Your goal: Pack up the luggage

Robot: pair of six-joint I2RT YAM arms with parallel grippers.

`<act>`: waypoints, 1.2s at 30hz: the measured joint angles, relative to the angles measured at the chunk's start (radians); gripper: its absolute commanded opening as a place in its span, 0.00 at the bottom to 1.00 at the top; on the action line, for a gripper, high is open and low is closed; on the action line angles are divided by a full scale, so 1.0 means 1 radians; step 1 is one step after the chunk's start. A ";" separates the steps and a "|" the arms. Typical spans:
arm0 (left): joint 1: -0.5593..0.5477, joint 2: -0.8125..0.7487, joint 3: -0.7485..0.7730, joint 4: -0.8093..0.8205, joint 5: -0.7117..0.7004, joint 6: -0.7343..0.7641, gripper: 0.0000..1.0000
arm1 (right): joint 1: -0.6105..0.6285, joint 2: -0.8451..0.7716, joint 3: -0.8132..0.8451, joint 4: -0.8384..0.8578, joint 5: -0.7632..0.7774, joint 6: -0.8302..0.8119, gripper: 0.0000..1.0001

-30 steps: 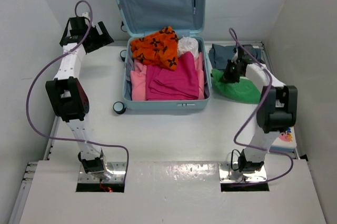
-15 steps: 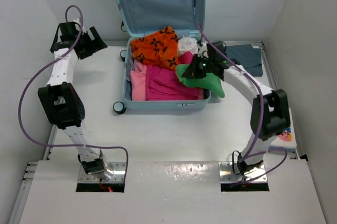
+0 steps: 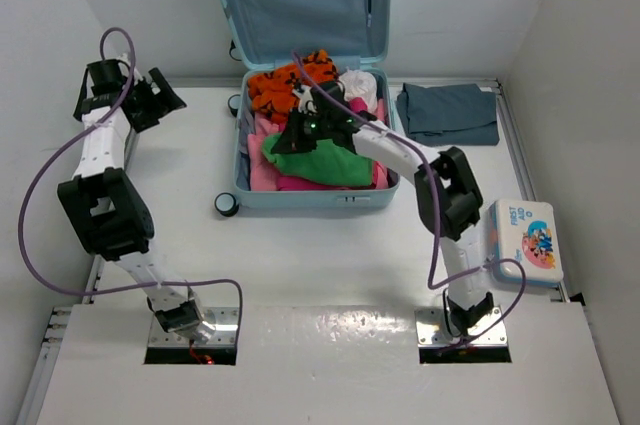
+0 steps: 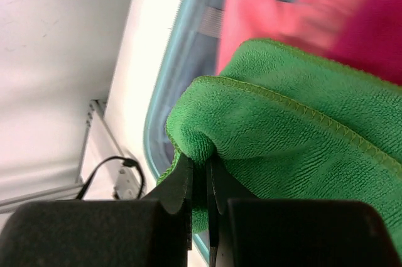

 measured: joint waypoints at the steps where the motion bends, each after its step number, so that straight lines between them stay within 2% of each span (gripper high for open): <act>1: 0.013 -0.002 -0.009 -0.004 0.005 -0.001 0.90 | 0.013 0.022 0.021 0.005 -0.003 0.013 0.00; 9: 0.076 -0.048 -0.073 -0.035 0.026 -0.015 0.90 | 0.065 0.161 0.093 0.053 -0.015 0.081 0.02; 10: 0.077 -0.055 -0.078 -0.038 0.030 -0.015 0.90 | 0.066 0.175 0.103 0.055 -0.015 0.083 0.07; 11: 0.077 -0.061 -0.083 -0.041 0.035 -0.016 0.90 | 0.068 0.190 0.115 0.055 -0.016 0.085 0.20; 13: 0.076 -0.071 -0.090 -0.047 0.043 -0.015 0.92 | 0.070 0.209 0.124 0.056 -0.021 0.089 0.37; 16: 0.069 -0.083 -0.090 -0.053 0.047 -0.011 0.93 | 0.077 0.212 0.124 0.058 -0.038 0.073 0.50; 18: 0.056 -0.094 -0.090 -0.054 0.042 -0.003 0.94 | 0.083 0.202 0.118 0.059 -0.042 0.053 0.55; 23: -0.001 -0.110 -0.065 -0.049 0.035 0.017 0.94 | 0.075 0.064 0.053 -0.010 -0.023 -0.034 0.56; 26: -0.029 -0.110 -0.033 -0.032 0.036 0.019 0.94 | 0.022 -0.068 0.051 -0.069 0.008 -0.079 0.56; 32: -0.093 -0.110 0.004 0.023 0.014 0.019 0.94 | -0.272 -0.423 -0.060 -0.078 0.202 -0.172 0.55; 36: -0.141 -0.090 0.026 0.042 -0.008 0.013 0.94 | -0.462 -0.446 -0.085 -0.079 0.364 -0.201 0.52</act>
